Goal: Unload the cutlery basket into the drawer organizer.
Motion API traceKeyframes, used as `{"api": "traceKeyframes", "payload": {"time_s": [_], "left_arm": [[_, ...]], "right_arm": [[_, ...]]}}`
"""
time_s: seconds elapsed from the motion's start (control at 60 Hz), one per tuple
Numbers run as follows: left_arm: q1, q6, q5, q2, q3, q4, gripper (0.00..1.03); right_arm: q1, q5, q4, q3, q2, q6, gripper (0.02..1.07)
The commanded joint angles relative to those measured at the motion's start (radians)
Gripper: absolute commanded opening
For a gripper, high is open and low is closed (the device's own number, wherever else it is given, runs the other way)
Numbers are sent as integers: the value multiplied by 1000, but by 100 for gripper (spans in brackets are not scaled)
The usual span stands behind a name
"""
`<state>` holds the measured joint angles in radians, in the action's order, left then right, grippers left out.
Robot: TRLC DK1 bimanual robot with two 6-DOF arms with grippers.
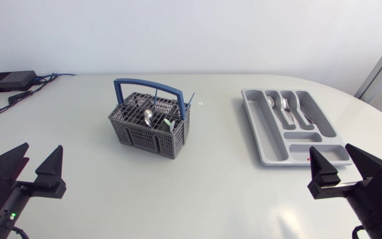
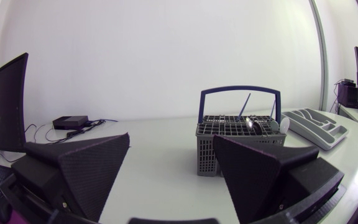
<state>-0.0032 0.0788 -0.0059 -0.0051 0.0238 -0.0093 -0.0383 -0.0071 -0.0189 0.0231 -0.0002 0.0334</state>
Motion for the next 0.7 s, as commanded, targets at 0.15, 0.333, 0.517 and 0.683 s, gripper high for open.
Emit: {"api": "traceKeyframes", "payload": {"time_s": [0.15, 0.333, 0.517, 0.683], "left_arm": [[-4, 1, -5, -9, -22, -1, 99], [9, -1, -17, -10, -22, 28, 99], [25, 4, -20, -6, 30, 11, 98], [14, -5, -20, 96, 102, -9, 98]], "right_arm": [[-9, -4, 11, -23, -6, -10, 103], [-12, -4, 16, -25, -6, -12, 103], [-52, 18, 19, 9, -6, -12, 103], [-106, 48, 16, 55, 19, -9, 103]]}}
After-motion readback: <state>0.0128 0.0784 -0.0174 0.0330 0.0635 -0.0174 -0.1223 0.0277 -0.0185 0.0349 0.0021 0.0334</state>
